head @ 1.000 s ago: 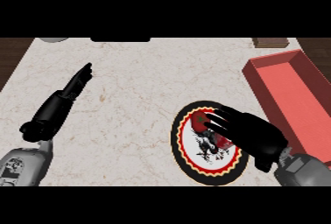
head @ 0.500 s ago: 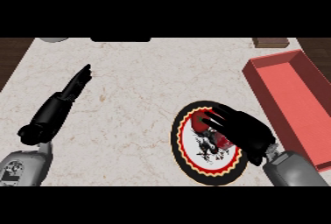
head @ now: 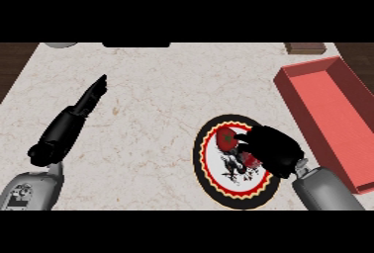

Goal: Pick the can from the plate and place it in the cardboard box

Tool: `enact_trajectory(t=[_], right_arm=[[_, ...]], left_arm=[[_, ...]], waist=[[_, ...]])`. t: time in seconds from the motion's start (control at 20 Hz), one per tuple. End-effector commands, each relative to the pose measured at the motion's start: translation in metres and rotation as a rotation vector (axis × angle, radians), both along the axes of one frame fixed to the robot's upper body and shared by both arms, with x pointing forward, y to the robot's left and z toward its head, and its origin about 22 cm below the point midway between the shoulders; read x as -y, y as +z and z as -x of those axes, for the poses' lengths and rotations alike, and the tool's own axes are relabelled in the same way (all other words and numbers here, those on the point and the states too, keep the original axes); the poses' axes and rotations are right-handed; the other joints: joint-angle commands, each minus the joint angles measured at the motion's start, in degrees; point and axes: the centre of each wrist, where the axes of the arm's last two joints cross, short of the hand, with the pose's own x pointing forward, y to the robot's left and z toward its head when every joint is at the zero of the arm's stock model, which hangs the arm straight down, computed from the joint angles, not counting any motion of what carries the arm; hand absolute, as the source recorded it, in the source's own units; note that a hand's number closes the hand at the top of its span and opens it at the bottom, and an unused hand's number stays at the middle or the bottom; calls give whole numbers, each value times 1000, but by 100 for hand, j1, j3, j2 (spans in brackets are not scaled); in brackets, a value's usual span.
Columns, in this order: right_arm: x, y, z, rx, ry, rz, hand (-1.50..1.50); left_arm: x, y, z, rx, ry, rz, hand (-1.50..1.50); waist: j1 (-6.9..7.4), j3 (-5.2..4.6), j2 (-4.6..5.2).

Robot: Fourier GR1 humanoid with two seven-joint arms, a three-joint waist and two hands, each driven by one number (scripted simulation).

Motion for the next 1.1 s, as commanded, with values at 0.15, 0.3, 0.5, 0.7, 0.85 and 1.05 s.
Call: enact_trajectory(t=[0.15,0.3,0.5,0.7,0.85,1.05], right_arm=[[9,-21,-2,87,102,-84,150],[-8,-4,-10,122,142,-100,150],[-20,-3,4,197,197,-209,150],[-23,-3,-41,152,-419,-329,150],[-33,8,-60,181,-720,-399,150],[-64,62,-99,401,-799,-386,150]], left_arm=[[14,1,-2,0,14,12,0],[1,8,-10,-3,1,4,0],[-19,5,1,-12,-6,21,0],[-3,9,0,5,-25,4,0],[-1,10,-2,12,-36,4,0],[4,18,-11,-2,-47,-8,0]], waist=[[-5,10,14],[-8,8,12],[-13,8,6],[86,11,58],[186,9,104],[239,10,73]])
